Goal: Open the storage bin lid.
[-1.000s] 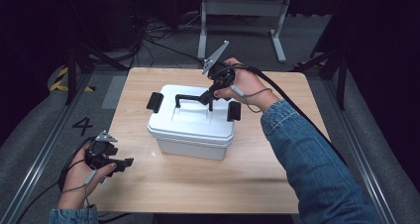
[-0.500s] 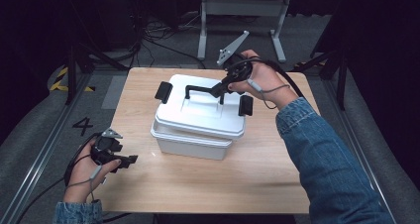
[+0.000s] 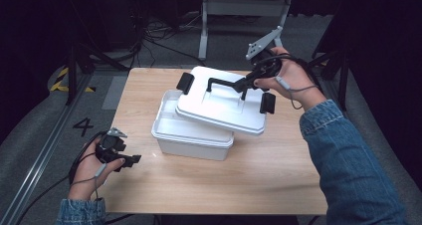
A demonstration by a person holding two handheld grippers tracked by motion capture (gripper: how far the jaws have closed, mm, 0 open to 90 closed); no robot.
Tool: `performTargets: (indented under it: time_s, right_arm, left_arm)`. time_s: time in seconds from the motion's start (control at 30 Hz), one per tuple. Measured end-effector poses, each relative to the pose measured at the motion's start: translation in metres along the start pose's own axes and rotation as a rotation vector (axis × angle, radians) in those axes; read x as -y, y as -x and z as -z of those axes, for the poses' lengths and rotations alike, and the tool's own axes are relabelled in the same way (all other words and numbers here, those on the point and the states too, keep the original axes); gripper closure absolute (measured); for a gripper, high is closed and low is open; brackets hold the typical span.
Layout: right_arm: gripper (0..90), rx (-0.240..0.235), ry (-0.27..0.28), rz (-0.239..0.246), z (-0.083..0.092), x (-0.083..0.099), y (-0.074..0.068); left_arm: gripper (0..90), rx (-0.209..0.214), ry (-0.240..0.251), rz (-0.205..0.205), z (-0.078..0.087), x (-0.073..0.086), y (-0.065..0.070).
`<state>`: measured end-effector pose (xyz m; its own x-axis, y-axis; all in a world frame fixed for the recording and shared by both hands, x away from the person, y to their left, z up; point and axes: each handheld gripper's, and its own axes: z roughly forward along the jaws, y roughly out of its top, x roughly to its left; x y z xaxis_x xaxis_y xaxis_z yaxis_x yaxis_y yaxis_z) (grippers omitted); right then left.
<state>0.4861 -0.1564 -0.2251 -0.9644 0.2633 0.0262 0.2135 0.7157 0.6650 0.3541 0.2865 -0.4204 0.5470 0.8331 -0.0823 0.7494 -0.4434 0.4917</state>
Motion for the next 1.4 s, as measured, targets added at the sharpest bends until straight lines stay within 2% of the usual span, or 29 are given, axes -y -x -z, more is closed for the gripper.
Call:
performTargets:
  time_s: [0.03,0.27,0.53,1.1,1.4]
  right_arm:
    - [85.2,0.015,0.002,-0.009,0.006,0.006,0.002]
    - [85.2,0.037,0.016,-0.042,0.024,0.025,0.007]
    - [85.1,0.081,0.022,-0.082,0.049,0.050,0.014]
    - [85.2,0.154,0.033,-0.195,0.081,0.105,0.026]
    - [85.2,0.195,0.029,-0.248,0.089,0.132,0.033]
  left_arm:
    - [27.4,0.000,-0.001,0.000,0.000,0.000,0.000]
    - [27.5,0.000,-0.001,0.005,0.000,0.001,0.001]
    - [27.4,0.002,-0.009,0.004,-0.001,0.002,0.001]
    - [27.4,0.006,-0.017,0.009,-0.003,0.002,0.000]
    - [27.3,0.008,-0.025,0.005,-0.005,0.002,0.001]
